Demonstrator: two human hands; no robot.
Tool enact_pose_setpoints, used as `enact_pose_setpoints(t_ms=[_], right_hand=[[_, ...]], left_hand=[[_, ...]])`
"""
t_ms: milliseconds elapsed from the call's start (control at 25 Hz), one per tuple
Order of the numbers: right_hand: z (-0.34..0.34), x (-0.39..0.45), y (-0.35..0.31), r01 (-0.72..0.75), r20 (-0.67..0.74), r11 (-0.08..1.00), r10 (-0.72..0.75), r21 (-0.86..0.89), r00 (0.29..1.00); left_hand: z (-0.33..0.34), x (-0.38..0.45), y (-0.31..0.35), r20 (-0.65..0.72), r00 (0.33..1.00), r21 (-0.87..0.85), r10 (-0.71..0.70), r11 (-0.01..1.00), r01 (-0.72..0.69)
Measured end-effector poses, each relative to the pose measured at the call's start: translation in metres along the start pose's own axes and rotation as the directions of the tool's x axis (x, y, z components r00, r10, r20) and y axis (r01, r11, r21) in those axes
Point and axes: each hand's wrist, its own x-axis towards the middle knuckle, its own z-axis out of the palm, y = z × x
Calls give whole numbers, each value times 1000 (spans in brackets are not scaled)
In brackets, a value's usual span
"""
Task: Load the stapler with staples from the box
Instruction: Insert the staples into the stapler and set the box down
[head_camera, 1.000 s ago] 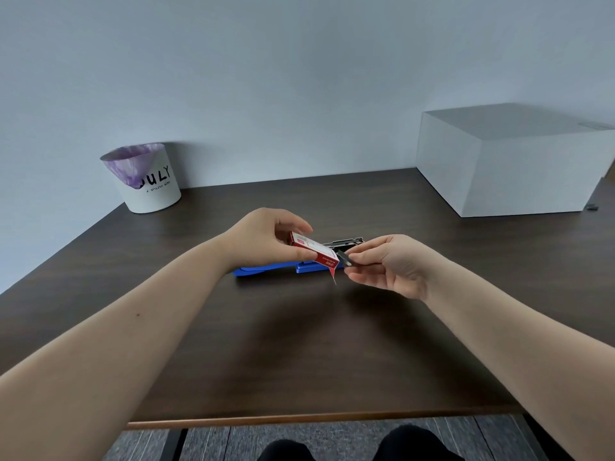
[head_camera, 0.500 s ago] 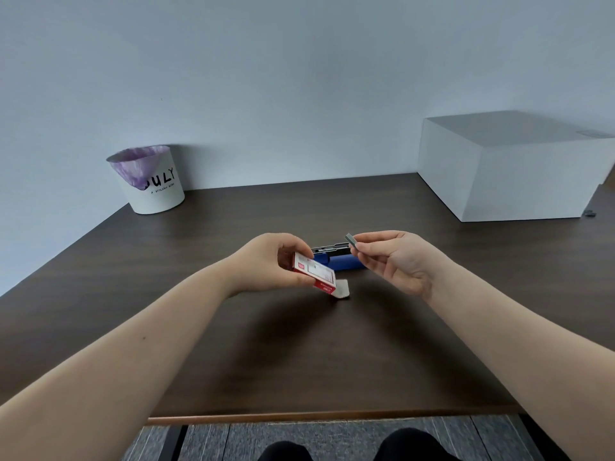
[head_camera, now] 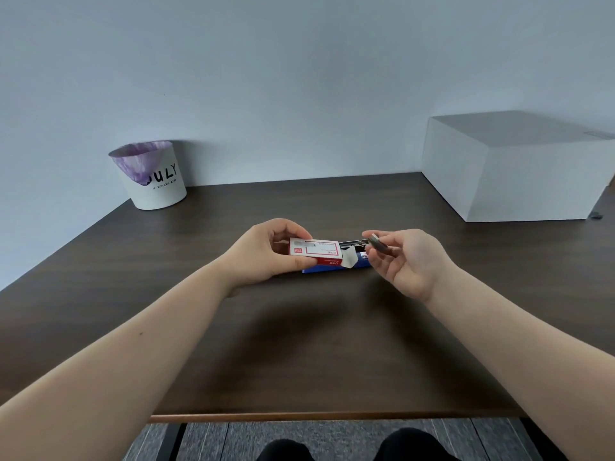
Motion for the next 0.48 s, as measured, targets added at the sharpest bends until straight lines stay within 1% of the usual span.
enact_pose_setpoints(t_ms=[80, 120, 240, 280, 360, 440, 480], right_hand=[[-3, -1, 3, -44, -37, 997, 46, 65, 998], [-4, -1, 5, -61, -54, 997, 63, 46, 997], [2, 1, 11, -85, -62, 983, 75, -162, 995], [4, 2, 11, -62, -46, 969, 52, -239, 998], [7, 3, 9, 42, 1, 916, -46, -399, 999], [6, 1, 3, 154, 70, 807, -139, -571, 988], [4, 0, 1, 174, 94, 761, -148, -625, 985]], left_hand=[[-1, 0, -2, -1, 1000, -27, -1, 1000, 1], [0, 1, -3, -5, 1000, -42, -5, 999, 4], [2, 2, -5, -16, 1000, -59, -12, 998, 11], [2, 2, -6, -10, 1000, -54, -12, 998, 12], [4, 1, -7, 17, 1000, -24, -14, 1000, 14], [6, -3, -8, 30, 999, 35, -16, 999, 15], [8, -3, -9, 16, 1000, 59, -15, 998, 15]])
